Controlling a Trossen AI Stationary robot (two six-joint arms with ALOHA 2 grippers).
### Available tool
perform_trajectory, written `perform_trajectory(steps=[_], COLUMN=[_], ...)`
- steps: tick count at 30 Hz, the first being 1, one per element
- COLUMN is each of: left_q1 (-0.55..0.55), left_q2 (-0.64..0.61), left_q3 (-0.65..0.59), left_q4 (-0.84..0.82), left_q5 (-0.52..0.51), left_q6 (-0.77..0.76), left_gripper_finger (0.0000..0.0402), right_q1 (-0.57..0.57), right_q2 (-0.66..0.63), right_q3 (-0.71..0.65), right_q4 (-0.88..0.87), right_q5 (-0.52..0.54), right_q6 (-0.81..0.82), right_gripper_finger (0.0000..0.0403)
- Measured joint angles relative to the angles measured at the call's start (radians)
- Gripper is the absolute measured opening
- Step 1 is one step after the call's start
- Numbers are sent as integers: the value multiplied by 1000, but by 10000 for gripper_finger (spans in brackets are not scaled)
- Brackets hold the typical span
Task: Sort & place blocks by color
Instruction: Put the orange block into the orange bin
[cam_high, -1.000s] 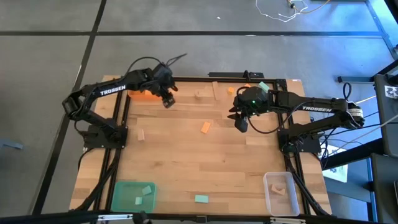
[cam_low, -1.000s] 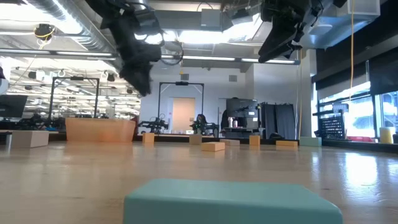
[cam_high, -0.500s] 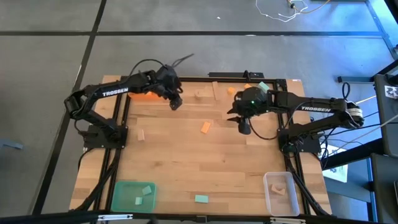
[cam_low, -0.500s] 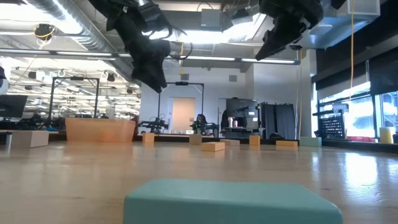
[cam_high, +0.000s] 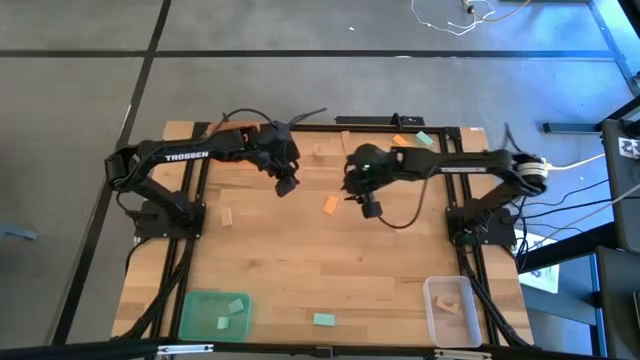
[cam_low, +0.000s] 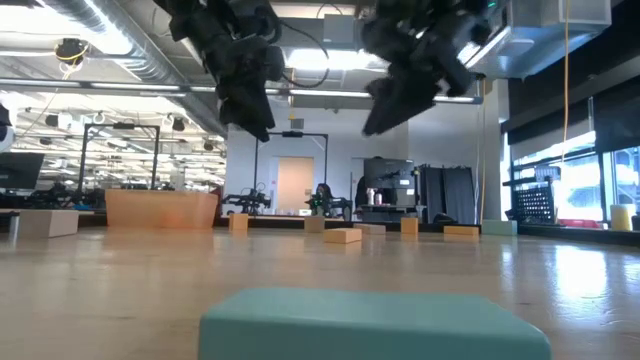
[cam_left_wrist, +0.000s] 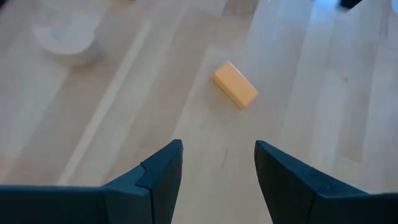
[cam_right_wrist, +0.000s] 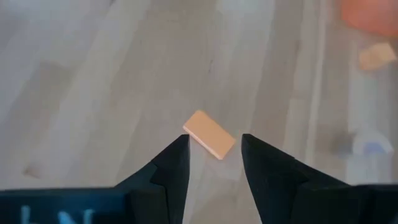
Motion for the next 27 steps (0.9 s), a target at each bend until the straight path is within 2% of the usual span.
perform_trajectory(steps=[6,11,13,21,27], left_q1=[-32,-58,-65,-79,-78], left_q2=[0,0,0,-1,-1], left_q3=[0,0,0,0,0], left_q4=[-30,-79,-96,-106,-110], left_q5=[0,0,0,-1,-1], left_q6=[-52,-80,-80,-81,-81], left_gripper_finger=[190,190,190,190,190], right_q1=[3,24,33,40,54], right_q2=[177,271,289,293,292], right_q3=[80,142,167,238,243], right_q4=[-40,-92,-114,-142,-143], right_q5=[23,247,287,186,186], right_q6=[-152,-146,-148,-141,-142], right_gripper_finger=[147,147,143,80,83])
